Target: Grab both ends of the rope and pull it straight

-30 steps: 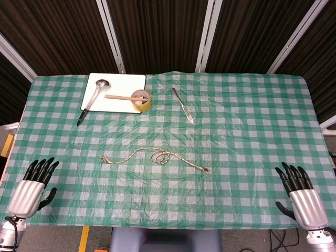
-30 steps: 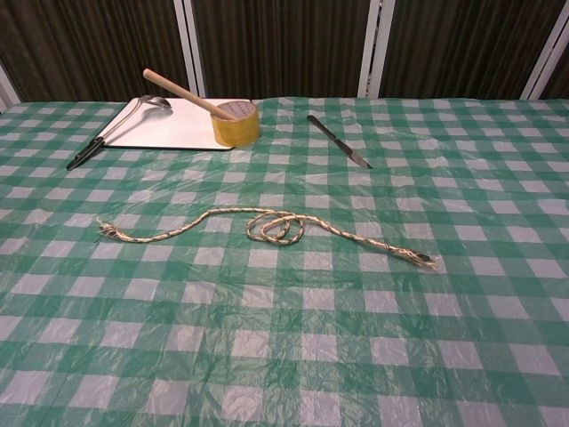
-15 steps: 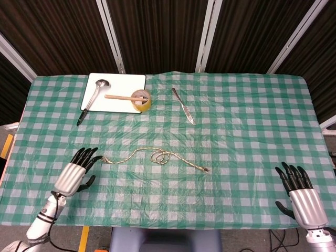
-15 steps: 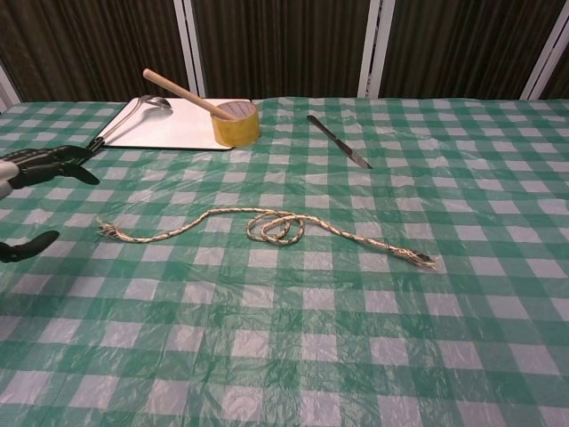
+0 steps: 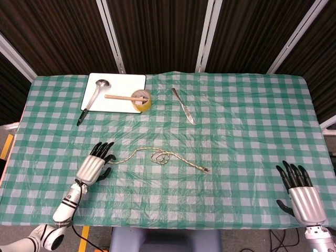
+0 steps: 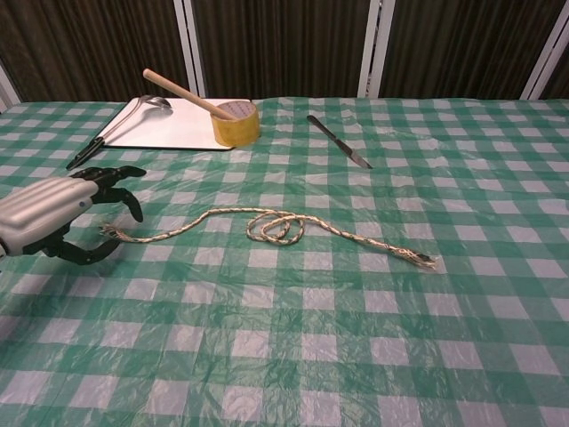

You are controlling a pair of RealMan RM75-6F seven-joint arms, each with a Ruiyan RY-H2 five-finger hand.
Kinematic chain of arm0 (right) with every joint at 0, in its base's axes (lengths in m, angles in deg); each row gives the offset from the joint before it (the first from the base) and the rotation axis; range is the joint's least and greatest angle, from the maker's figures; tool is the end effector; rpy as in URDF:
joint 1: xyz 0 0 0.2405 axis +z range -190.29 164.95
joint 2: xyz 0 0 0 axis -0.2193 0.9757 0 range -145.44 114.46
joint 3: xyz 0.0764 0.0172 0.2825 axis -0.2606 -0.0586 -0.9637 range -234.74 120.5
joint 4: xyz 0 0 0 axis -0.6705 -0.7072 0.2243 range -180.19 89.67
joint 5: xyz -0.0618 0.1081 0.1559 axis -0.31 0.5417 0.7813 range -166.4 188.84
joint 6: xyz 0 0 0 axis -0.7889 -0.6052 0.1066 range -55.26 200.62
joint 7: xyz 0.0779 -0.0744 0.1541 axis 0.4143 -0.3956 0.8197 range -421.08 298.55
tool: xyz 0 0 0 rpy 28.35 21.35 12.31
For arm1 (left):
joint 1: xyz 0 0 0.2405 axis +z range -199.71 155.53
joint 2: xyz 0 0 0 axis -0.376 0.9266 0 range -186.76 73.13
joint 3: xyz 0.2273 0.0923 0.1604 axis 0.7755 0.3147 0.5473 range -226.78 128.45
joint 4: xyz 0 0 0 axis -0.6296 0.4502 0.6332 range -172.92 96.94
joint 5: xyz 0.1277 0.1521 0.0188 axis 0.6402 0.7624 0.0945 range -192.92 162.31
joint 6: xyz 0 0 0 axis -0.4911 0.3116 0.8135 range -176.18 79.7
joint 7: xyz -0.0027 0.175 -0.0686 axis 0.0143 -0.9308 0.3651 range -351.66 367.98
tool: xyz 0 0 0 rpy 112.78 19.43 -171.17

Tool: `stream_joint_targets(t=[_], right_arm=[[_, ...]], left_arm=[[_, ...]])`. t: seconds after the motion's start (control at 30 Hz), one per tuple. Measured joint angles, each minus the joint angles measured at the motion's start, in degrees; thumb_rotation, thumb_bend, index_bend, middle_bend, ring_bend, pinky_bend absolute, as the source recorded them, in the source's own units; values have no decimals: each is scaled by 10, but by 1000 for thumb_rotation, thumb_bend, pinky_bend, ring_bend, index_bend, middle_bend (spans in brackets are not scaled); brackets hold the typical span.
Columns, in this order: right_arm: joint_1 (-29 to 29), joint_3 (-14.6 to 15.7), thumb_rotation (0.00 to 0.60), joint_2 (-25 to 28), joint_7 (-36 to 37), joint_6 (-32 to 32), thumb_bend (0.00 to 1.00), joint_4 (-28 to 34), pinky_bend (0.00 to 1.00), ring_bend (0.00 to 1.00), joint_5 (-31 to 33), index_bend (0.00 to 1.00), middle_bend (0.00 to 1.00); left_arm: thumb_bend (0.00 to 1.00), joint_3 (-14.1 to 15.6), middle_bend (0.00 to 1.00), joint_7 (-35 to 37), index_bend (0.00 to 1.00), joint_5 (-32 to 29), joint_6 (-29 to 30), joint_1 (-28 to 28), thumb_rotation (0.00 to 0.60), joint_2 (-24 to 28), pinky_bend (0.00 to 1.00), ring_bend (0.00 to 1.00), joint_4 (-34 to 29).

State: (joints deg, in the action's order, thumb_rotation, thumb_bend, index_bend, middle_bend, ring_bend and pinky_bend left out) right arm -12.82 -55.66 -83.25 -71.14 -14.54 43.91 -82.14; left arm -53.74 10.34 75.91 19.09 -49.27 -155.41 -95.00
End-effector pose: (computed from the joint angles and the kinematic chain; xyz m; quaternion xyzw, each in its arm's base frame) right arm -0.3452 -0.1811 0.1509 0.6528 -0.3455 0.3288 0.5885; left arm -0.2693 0.3533 -0.0380 -0.7305 -0.3301 -0.4026 0.4419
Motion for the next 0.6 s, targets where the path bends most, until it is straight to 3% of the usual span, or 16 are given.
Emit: stream_joint_targets(t=[0.6], right_arm=[[3, -2, 600, 2, -6, 9, 257, 6, 0, 0, 11, 0, 0]], left_arm=[[449, 0, 18, -22, 492, -40, -23, -19, 600, -37, 75, 0, 66]])
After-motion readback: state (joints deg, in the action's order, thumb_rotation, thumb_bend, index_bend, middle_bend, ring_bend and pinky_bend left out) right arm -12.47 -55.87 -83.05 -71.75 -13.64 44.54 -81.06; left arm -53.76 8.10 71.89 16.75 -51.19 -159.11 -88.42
